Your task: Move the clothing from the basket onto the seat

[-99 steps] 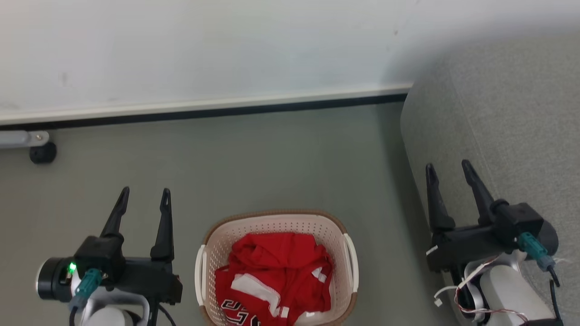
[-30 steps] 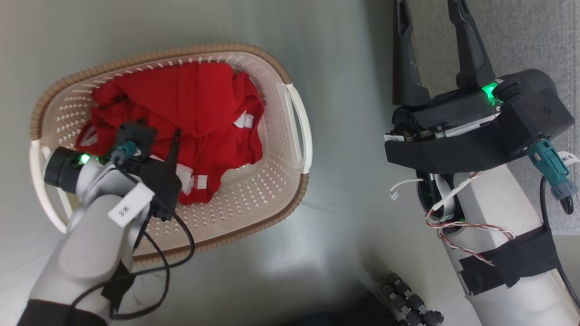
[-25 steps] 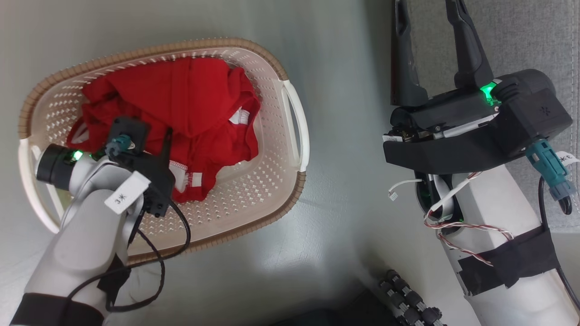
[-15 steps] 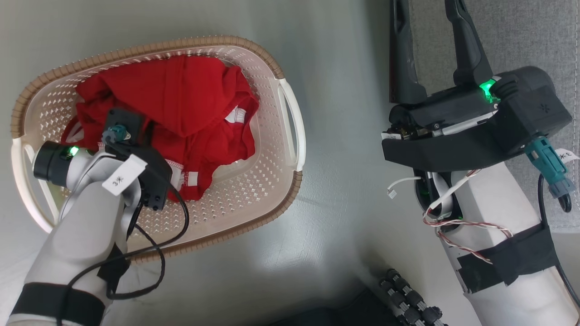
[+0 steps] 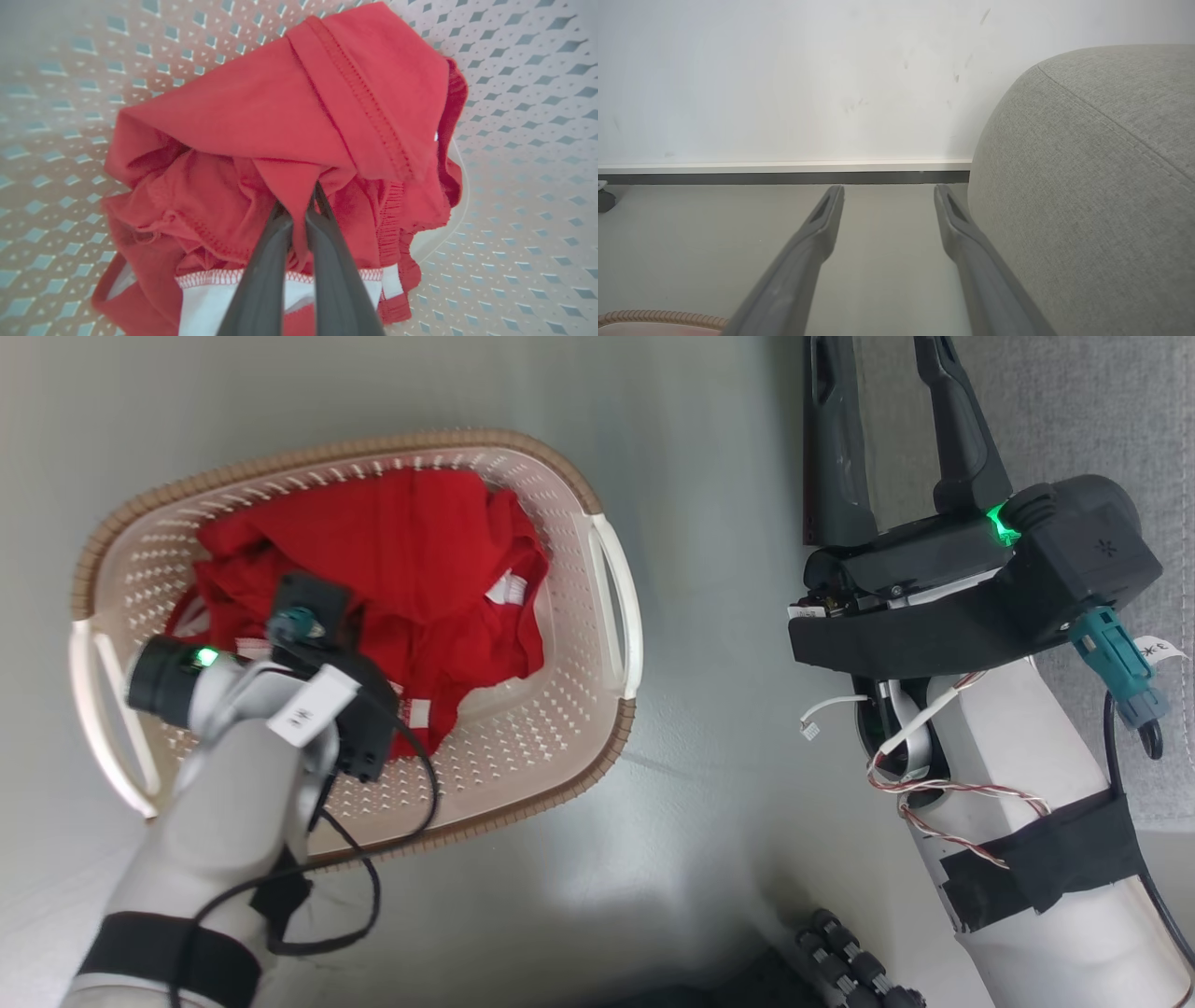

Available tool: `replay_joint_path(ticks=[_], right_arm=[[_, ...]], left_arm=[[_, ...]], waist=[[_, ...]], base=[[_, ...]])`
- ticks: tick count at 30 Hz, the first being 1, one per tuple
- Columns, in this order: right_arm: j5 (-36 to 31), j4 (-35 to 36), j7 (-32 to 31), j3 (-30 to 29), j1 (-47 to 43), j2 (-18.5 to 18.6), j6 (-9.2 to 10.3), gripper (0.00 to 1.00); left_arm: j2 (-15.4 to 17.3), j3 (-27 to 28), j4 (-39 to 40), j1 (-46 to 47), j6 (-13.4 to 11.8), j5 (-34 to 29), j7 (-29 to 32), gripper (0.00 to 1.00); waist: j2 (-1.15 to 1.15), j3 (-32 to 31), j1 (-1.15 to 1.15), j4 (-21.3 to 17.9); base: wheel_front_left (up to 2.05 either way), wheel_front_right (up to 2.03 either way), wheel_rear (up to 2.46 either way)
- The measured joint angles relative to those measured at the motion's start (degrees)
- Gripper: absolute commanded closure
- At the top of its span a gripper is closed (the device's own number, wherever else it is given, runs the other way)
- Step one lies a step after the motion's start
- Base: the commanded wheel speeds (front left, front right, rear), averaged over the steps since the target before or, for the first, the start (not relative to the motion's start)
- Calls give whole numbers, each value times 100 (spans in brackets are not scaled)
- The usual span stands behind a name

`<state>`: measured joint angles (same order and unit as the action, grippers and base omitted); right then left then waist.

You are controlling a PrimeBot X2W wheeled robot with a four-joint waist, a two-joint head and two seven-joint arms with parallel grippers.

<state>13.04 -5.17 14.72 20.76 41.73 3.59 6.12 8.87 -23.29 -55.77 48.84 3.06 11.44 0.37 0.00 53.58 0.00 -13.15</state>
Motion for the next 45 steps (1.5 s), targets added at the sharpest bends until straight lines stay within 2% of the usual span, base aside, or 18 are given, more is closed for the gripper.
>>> replay_joint_path(ticks=[10, 21, 32, 45], right_arm=[[-108, -297, 0, -49, -19, 54, -18, 0], [-149, -735, 0, -138, -299, 229, -160, 0], [-138, -1051, 0, -186, -716, 328, -286, 0], [-85, -1341, 0, -188, -1085, 383, -421, 0]], left_arm=[[-343, -147, -164, -5, 58, -40, -316, 100], [-525, 123, -174, -330, 155, 448, -1053, 100], [-586, 305, -59, -729, 252, 738, -1365, 100], [-624, 545, 594, -1113, 257, 1048, -1463, 100]], waist=[[0, -409, 0, 196], [0, -1185, 0, 521], [0, -2121, -1, 828], [-1, -2997, 0, 1119]], base=[[0, 0, 0], [0, 0, 0], [0, 0, 0], [0, 0, 0]])
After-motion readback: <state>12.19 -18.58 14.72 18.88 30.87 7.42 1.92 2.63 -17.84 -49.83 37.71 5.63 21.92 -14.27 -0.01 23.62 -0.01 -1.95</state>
